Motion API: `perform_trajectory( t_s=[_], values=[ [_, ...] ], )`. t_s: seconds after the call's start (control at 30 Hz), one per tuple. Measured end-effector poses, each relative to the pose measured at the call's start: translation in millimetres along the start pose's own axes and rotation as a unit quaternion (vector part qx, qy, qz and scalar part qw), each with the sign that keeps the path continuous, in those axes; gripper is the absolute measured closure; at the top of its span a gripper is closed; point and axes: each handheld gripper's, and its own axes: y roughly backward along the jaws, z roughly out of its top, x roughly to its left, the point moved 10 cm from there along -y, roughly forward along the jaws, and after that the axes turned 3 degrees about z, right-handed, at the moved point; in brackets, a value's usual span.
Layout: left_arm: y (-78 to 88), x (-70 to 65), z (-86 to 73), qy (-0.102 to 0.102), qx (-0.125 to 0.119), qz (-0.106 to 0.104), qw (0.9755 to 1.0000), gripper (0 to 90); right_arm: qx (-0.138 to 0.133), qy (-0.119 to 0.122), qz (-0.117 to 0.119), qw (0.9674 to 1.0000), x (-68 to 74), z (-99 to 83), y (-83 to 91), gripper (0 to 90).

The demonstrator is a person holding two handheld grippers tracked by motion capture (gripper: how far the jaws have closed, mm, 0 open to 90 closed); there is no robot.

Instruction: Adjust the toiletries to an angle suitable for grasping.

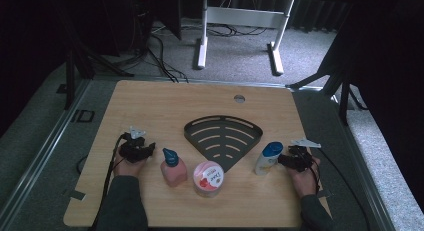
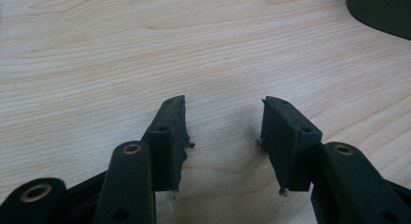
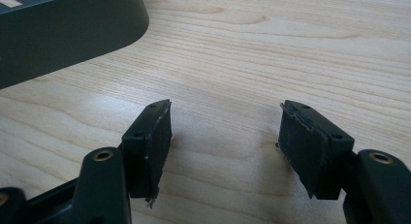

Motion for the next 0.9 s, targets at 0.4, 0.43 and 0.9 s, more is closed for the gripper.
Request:
perform_trajectory(
  t_s=[0.4, 0.43, 0.9],
  values=[
    [13.8, -12.9, -2.3, -0.031, 0.011, -0.028, 0.9991, 58.1, 0.000, 0.001, -0.001, 1.0000, 0.2, -0.5, 0.5, 36.1],
    [17.2, -14.9, -1.3, -0.035, 0.007, -0.029, 0.9990, 59.3, 0.000, 0.001, -0.001, 1.0000, 0.2, -0.5, 0.5, 36.1],
    [57.4, -38.4, 4.2, -0.046, -0.019, -0.091, 0.9946, 90.0, 0.000, 0.002, 0.002, 1.0000, 1.3, -1.0, 0.9, 35.4]
  ],
)
